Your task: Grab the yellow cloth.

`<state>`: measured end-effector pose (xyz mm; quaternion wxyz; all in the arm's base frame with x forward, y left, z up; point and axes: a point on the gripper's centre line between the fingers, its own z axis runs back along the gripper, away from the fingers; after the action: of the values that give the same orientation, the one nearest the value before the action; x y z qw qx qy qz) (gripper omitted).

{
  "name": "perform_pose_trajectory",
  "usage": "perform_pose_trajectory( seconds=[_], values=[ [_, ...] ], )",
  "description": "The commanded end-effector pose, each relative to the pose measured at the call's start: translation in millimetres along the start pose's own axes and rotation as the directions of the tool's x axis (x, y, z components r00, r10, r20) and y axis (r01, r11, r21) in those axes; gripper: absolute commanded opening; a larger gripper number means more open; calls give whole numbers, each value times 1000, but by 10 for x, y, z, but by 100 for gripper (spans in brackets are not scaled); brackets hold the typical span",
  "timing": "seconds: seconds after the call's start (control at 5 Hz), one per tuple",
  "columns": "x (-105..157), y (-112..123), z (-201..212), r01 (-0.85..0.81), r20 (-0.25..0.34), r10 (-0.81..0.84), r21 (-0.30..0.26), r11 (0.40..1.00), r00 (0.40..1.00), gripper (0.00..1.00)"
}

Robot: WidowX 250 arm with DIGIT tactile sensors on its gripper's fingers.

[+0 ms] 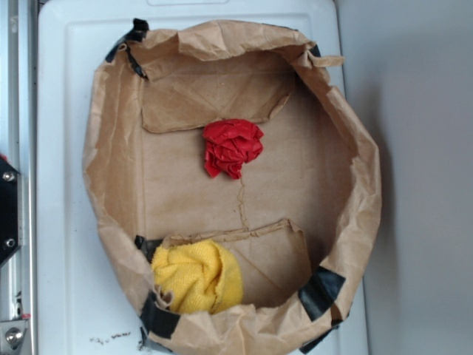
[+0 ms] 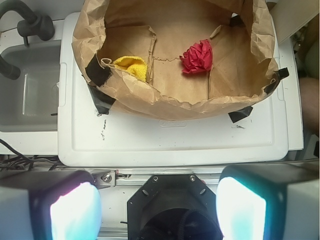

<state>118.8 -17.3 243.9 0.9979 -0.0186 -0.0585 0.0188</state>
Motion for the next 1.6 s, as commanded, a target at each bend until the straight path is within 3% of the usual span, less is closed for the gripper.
perform_pose_trajectory(
  seconds=[0.0, 0.2, 0.4, 0.6, 0.8, 1.0, 1.4],
  values=[
    [0, 0, 0, 0, 0, 0, 0, 1000, 1000, 100],
    [319, 126, -95, -62, -42, 62, 2, 998, 997, 100],
    [450, 172, -58, -90, -53, 89, -1, 996, 995, 100],
    [814, 303, -194, -117, -93, 116, -9, 993, 989, 100],
    [1040, 250, -336, -159, -159, 161, 24, 987, 974, 100],
    [1120, 163, -455, -303, -366, 300, 52, 952, 881, 100],
    [1120, 163, -455, -303, -366, 300, 52, 952, 881, 100]
  ],
)
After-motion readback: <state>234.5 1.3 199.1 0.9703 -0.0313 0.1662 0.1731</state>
